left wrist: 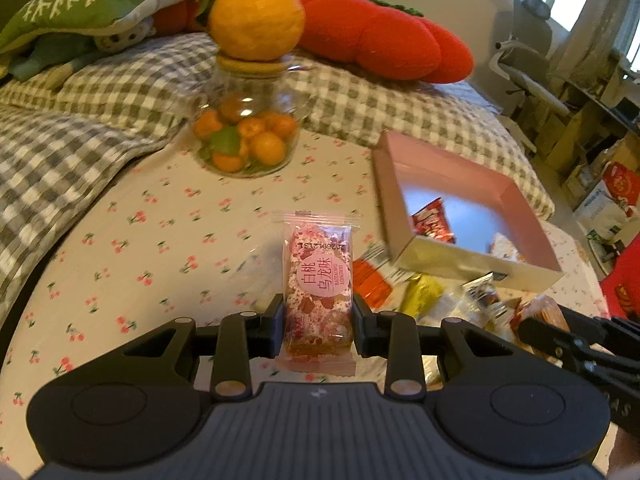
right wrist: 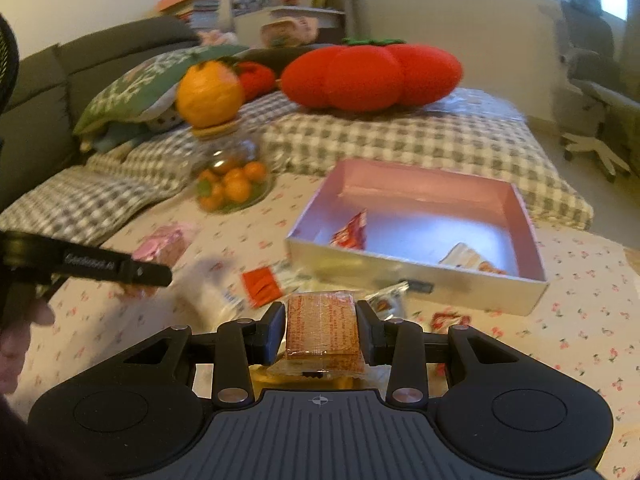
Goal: Organize snacks
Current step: 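Carry both snacks into the silver box and open both tools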
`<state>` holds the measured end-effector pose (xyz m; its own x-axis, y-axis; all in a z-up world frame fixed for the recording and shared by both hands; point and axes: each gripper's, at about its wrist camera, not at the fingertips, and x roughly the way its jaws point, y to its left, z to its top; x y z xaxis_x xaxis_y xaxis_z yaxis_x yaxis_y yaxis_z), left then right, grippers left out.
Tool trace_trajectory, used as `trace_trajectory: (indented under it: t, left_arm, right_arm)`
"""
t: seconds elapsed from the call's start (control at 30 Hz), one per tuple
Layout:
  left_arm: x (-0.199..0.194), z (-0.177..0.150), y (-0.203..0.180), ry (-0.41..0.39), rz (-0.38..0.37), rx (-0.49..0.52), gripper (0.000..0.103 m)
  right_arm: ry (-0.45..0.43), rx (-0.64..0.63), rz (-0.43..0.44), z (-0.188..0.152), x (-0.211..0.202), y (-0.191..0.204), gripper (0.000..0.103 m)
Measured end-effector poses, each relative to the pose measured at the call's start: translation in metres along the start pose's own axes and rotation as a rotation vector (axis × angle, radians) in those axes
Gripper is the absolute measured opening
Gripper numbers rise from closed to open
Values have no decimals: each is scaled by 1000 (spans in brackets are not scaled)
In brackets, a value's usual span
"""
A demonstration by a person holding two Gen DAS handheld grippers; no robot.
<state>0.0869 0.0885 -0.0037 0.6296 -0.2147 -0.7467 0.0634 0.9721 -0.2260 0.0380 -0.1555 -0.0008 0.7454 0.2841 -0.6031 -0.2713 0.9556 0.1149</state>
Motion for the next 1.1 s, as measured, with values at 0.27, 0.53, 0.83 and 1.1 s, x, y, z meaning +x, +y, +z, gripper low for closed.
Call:
trace_trajectory:
  t: [0.27, 0.53, 0.83, 1.1]
  left_arm:
    - [12, 14, -25, -7, -31, 4, 30]
    - [31, 26, -49, -6, -43, 14, 30]
    - [52, 34, -78, -25, -63, 61, 30]
    - [86, 45, -98, -18, -66, 132, 30]
  right_arm:
    - [-16, 136, -17, 26, 6, -34, 36]
    - [-6, 256, -67, 45, 19, -66, 36]
    - [-14, 335, -109, 52, 31, -98, 36]
    - [4, 477, -74, 52, 46, -136, 36]
